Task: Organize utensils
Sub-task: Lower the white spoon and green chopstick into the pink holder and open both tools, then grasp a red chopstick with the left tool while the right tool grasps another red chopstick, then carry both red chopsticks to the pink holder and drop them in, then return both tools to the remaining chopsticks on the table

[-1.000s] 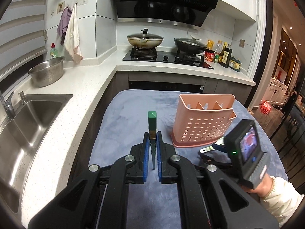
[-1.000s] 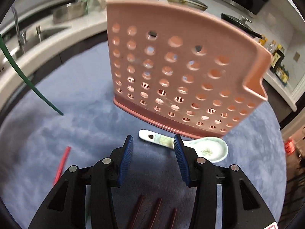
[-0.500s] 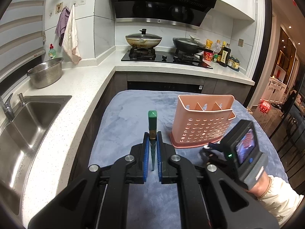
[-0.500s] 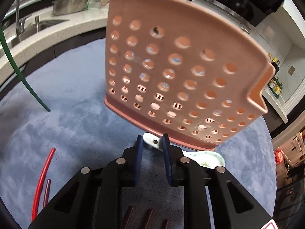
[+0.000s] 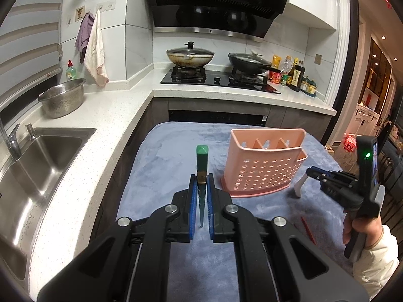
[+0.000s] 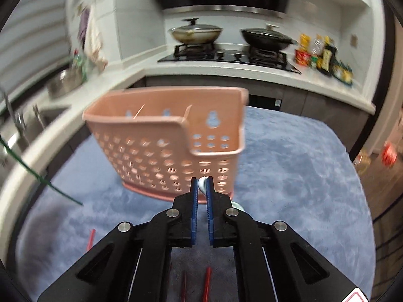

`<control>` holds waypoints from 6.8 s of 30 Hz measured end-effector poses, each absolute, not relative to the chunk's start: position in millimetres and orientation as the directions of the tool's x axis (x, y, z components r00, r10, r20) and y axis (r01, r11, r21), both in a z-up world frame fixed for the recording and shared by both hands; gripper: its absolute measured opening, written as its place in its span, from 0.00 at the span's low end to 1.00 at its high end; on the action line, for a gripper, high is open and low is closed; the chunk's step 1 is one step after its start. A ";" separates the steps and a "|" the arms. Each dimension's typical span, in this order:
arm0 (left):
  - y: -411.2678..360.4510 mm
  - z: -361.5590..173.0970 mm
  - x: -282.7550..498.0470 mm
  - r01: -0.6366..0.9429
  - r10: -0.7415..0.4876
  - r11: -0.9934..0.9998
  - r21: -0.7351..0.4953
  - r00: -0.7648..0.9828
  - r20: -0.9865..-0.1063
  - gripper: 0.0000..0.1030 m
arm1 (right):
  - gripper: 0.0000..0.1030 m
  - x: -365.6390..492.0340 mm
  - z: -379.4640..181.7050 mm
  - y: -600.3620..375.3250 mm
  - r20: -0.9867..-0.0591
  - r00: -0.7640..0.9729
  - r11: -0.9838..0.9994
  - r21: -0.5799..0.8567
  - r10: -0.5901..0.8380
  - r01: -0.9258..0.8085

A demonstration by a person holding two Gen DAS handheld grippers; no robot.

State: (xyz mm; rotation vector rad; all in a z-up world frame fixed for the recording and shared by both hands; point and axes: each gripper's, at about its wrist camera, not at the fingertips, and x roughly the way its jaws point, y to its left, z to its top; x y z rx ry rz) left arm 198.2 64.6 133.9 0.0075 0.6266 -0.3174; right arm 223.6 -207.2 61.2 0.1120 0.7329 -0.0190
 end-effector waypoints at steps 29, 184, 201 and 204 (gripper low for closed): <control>0.9 215.9 265.9 0.428 -0.441 0.894 -0.130 0.797 -0.413 0.07 | 0.06 278.4 108.4 -249.4 -0.578 0.805 0.946 0.317 0.133 0.072; 39.6 89.1 141.6 0.234 -0.199 0.972 -0.015 0.791 -0.578 0.65 | 0.52 43.6 80.4 -200.9 -0.619 0.785 0.983 0.124 -0.027 0.132; 23.8 -9.1 47.4 0.307 -0.252 0.949 -0.068 0.612 -0.749 0.69 | 0.38 -28.8 -26.8 -158.6 -0.786 0.618 0.983 0.131 0.023 0.131; 18.1 -12.5 40.5 0.325 -0.263 0.943 -0.071 0.598 -0.757 0.72 | 0.34 -30.2 -32.1 -153.7 -0.784 0.620 0.986 0.105 0.003 0.127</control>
